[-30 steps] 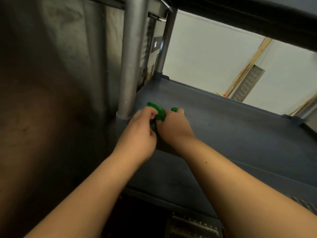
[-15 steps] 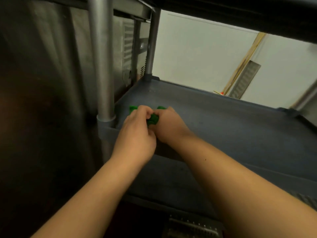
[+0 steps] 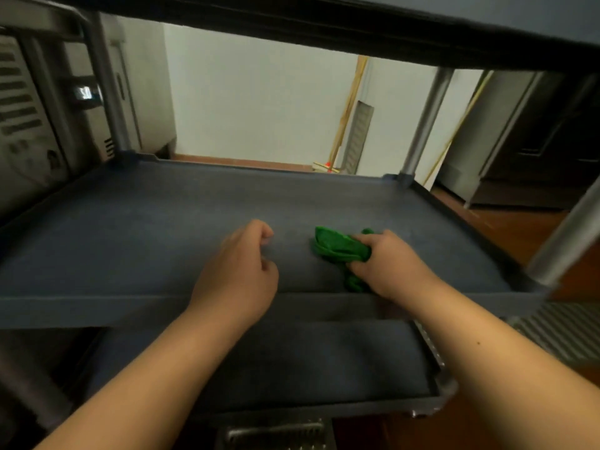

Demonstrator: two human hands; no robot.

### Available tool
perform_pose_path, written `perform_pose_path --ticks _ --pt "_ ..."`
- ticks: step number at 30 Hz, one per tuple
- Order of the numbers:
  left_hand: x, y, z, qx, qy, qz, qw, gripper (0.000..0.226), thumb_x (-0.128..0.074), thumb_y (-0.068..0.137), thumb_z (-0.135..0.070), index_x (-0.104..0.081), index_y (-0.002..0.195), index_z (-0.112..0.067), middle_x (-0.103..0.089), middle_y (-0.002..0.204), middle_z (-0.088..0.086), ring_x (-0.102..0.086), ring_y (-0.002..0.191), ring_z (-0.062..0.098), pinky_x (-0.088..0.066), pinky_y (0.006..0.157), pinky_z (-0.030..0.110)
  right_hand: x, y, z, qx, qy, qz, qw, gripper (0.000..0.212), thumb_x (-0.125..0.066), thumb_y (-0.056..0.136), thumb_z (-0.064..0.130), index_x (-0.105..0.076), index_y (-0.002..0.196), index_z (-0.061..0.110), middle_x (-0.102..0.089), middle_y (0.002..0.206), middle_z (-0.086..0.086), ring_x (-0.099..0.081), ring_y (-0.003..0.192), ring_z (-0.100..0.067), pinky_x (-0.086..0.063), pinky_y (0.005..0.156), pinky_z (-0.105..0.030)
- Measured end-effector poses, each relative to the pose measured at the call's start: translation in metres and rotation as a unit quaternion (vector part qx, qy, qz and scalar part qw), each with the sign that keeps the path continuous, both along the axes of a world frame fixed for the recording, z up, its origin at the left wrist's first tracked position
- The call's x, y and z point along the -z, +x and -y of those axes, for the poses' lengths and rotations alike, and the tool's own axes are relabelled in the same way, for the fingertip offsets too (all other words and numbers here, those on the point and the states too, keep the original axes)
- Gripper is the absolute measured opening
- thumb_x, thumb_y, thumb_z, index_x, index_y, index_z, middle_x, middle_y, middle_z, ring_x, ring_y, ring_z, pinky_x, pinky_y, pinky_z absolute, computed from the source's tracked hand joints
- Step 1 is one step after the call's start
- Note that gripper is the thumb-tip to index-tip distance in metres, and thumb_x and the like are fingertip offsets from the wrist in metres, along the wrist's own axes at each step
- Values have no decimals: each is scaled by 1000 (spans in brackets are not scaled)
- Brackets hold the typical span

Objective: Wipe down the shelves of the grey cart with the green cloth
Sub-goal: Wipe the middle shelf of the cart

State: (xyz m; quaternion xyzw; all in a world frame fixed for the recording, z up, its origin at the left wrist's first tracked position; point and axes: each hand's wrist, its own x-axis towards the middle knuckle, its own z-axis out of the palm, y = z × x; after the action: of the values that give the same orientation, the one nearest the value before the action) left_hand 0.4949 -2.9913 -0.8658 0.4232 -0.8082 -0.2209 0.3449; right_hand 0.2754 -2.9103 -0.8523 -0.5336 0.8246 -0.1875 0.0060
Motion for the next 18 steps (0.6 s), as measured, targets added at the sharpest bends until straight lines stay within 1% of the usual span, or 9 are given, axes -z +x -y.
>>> perform_pose_path --ticks 3,5,8,10,13,18 --pt "-2 -34 -5 13 3 -22 1000 35 -51 83 -10 -43 100 -39 -52 109 -10 -54 101 19 -49 86 45 -3 -66 -35 86 27 -19 996 38 -68 85 29 -67 123 30 -62 113 -14 -61 103 -31 -45 81 -30" --pt "-4 -50 -9 15 -1 -18 1000 33 -52 83 -9 -45 101 -36 -53 108 -9 -54 99 19 -49 85 44 -6 -105 -57 133 56 -40 989 40 -67 86 28 -65 126 25 -67 114 -16 -61 107 -33 -46 84 -32" --pt "-8 -70 -17 28 -19 -4 999 29 -51 85 -9 -48 107 -28 -56 111 -6 -55 101 21 -49 85 42 -8 -143 -77 184 83 -49 978 46 -63 90 28 -56 135 20 -65 117 -18 -56 115 -35 -45 91 -36" --pt "-9 -78 -20 42 -29 10 999 28 -50 85 -9 -48 108 -26 -56 111 -6 -55 101 21 -49 85 42 -3 -153 -80 193 79 -40 977 47 -62 90 31 -52 134 21 -60 119 -20 -55 112 -35 -45 90 -36" --pt "-9 -83 -18 50 -28 27 998 27 -50 86 -9 -49 107 -25 -55 107 -7 -55 100 21 -49 84 43 6 -156 -78 185 42 -30 981 43 -62 88 31 -56 130 22 -56 114 -19 -56 109 -36 -45 92 -37" --pt "-6 -85 -10 74 -38 47 995 24 -50 84 -9 -50 104 -23 -57 103 -6 -56 96 19 -49 82 42 2 -157 -68 179 -32 -13 983 41 -63 89 22 -59 130 19 -59 115 -19 -52 117 -35 -43 98 -37"
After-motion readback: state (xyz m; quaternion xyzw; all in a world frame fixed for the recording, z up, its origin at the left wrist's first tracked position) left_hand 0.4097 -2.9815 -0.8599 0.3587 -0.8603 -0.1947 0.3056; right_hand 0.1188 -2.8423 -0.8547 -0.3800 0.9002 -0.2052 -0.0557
